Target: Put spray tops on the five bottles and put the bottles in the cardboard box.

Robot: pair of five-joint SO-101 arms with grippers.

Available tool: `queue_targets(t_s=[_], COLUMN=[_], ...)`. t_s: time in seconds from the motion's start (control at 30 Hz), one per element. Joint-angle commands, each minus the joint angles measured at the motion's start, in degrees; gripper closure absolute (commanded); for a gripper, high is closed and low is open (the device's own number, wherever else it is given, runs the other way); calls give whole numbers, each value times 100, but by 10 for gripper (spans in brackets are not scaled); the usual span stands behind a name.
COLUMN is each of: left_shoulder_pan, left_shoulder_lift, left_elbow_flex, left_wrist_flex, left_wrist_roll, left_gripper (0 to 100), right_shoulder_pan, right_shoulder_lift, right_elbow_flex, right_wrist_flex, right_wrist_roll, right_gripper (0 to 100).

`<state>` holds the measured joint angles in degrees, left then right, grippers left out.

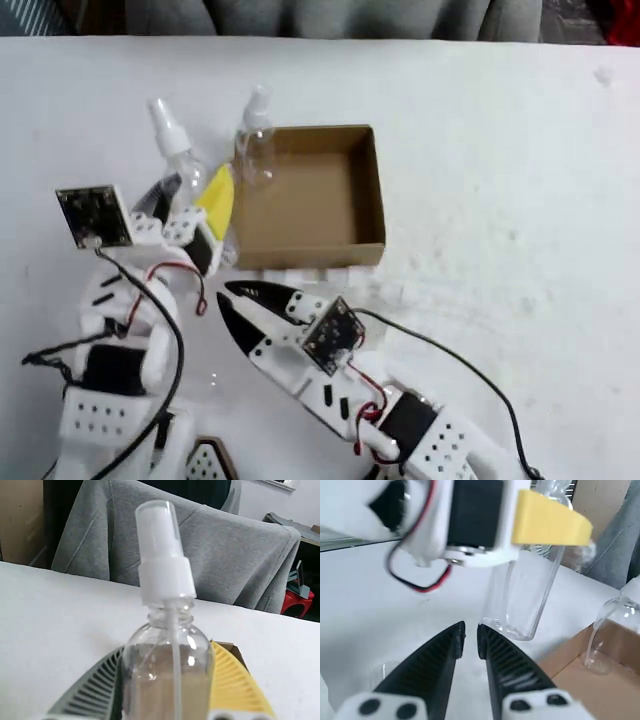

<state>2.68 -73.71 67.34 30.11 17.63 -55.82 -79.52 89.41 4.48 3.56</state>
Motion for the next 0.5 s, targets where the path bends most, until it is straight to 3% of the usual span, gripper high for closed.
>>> queue_targets(t_s=[0.0,0.47], left_shoulder_pan=[488,945], left_shoulder_lift=[-734,-1174], left_elbow_flex=[-422,-431], left_wrist_flex=[580,1785], left_wrist_roll=[26,26], left_gripper=[980,980], right_shoulder_pan=[-31,497], right_shoulder_lift=[541,901], right_elbow_flex=[-440,-607], right_wrist_flex=[-251,-268], right_wrist_roll=[-79,-88], right_gripper=[982,982])
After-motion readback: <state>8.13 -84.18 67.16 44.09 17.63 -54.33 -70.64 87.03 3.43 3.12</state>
